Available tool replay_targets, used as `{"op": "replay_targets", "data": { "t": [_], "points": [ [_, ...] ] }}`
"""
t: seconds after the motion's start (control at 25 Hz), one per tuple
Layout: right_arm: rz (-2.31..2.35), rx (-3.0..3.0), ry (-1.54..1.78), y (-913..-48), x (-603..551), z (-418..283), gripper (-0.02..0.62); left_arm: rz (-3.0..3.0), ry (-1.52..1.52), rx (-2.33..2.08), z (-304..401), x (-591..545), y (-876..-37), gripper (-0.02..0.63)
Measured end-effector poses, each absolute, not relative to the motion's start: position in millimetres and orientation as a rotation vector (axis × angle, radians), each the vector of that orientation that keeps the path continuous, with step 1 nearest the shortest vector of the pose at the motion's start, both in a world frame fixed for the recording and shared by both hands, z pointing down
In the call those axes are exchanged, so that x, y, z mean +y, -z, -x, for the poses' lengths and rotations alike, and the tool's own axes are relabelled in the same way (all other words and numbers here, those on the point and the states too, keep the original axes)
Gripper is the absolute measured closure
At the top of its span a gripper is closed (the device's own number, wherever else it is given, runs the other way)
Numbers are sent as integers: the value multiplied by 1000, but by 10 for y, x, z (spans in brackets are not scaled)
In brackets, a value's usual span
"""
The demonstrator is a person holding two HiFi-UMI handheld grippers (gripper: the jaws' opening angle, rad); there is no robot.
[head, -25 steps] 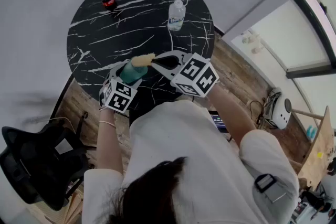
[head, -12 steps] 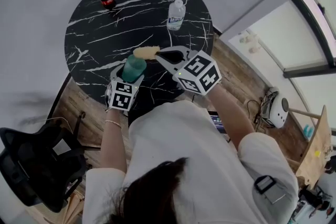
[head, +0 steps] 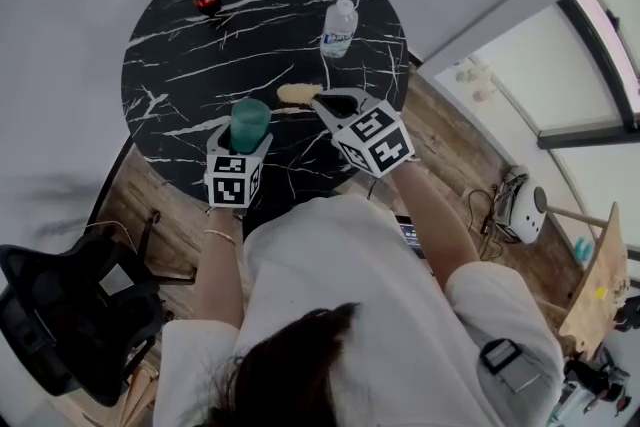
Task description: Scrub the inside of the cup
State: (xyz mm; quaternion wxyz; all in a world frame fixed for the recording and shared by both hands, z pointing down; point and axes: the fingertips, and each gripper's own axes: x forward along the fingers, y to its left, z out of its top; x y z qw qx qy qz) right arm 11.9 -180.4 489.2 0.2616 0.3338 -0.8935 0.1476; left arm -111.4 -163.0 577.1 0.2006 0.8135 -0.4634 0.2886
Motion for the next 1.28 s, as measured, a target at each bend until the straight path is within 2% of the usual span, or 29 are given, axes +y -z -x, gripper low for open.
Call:
{"op": "replay_targets", "data": {
  "t": [0.4,0.84,1.28],
  "points": [
    [-1041,-2249,-285,-5395,-1992,-286,561,-2301,-554,-1293,991,-1694,-5484,264],
    [-1096,-2187,-279,-5763,-1863,-255,561,-2282,-582,-1281,1065,-1641,-5522,264],
    [-1046,-2112,-336,-6083,-1662,-278,560,-2234,-487,-1256,1000,-1615,-5569,264]
  ]
}}
